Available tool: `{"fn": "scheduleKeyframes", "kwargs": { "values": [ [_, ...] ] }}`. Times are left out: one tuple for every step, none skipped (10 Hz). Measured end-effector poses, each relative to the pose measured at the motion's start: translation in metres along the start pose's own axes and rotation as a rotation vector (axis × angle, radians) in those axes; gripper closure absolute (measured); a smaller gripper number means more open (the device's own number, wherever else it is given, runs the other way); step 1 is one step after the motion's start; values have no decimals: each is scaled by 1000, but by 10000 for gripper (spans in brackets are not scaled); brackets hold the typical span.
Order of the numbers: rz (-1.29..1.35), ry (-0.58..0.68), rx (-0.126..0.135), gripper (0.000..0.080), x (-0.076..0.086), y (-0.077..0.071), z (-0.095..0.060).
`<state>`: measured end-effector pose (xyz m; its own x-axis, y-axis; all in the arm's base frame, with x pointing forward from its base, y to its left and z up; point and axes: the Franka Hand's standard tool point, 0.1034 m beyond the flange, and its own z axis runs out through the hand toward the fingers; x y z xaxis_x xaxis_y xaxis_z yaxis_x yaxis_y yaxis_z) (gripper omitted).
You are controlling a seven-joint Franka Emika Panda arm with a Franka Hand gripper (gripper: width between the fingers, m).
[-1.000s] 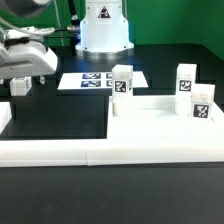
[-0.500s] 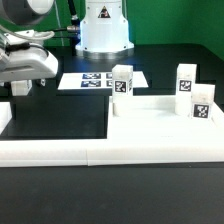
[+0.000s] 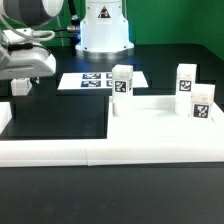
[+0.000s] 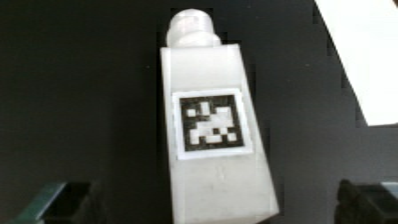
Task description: Assemble square table
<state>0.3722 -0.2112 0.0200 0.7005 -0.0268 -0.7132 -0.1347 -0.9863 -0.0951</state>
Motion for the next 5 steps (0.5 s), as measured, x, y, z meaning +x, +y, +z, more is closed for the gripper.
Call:
{"fn": "scheduleKeyframes", "kwargs": {
  "values": [
    [-1,-4,-1,150,0,1,1],
    [-11,-44,-33,150,-2,8,7],
    [-8,-71,-41,150,-2,10,14],
    [10,-128,-24,150,-6,10,21],
    [24,-168,-15,150,-5,11,24]
  ]
}}
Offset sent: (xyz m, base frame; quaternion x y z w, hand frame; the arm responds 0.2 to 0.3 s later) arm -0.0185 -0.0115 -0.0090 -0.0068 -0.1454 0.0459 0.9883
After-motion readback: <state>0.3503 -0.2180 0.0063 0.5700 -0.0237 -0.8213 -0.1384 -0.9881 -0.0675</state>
